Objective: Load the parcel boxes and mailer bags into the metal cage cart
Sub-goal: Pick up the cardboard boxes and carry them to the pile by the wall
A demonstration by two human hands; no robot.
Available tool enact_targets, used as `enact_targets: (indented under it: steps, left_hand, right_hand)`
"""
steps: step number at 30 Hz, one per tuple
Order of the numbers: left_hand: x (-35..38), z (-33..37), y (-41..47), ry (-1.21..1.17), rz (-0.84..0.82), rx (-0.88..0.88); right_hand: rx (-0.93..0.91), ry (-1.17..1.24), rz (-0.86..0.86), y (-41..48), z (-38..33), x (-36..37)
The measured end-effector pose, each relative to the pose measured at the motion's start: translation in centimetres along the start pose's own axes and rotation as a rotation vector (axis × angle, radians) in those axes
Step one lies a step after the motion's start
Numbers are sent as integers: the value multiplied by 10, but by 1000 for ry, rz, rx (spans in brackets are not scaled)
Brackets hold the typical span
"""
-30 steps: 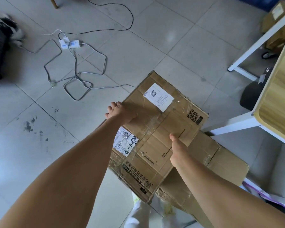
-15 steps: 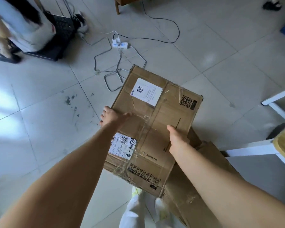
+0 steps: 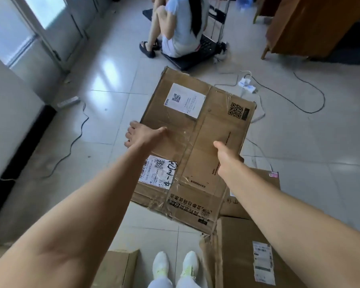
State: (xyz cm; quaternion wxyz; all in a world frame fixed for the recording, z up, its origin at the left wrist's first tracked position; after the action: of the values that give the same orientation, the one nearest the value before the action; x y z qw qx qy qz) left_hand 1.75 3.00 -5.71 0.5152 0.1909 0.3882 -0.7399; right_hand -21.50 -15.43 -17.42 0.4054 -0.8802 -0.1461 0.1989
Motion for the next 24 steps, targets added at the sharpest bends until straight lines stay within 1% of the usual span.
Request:
enact_targets:
  steps: [6, 10, 14, 19, 21, 24]
  left_hand:
    - [-99, -115, -14, -120, 153, -197]
    - [-158, -203, -42, -153, 256, -333]
    - [-201, -286, -79, -195, 361, -475]
    - [-228, -389, -147, -321, 489, -665]
    - [-230, -426, -177, -383, 557, -738]
    - [-220, -476, -223, -491, 623, -844]
  right_hand:
    - [-66, -182, -79, -90, 21, 95]
    - [-78, -326, -173, -133, 65, 158]
    - [-102, -510, -273, -172, 110, 210]
    - [-166, -732, -395, -217, 169, 261]
    - [-190, -810, -467, -234, 195, 277]
    - [-253, -913, -524, -248, 235, 296]
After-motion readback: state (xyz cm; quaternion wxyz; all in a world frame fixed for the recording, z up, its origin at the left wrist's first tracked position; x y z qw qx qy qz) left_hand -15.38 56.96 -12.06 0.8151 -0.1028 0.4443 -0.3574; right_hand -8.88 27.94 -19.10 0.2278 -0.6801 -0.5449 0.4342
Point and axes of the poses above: each hand's wrist, its own y-axis towards the middle knuckle, its own x-axis out of the palm, z = x × y, the point moved 8 cm from there along y, towards the middle knuckle, and after that the axes turned 6 degrees about -y, right-handed, at the moved point
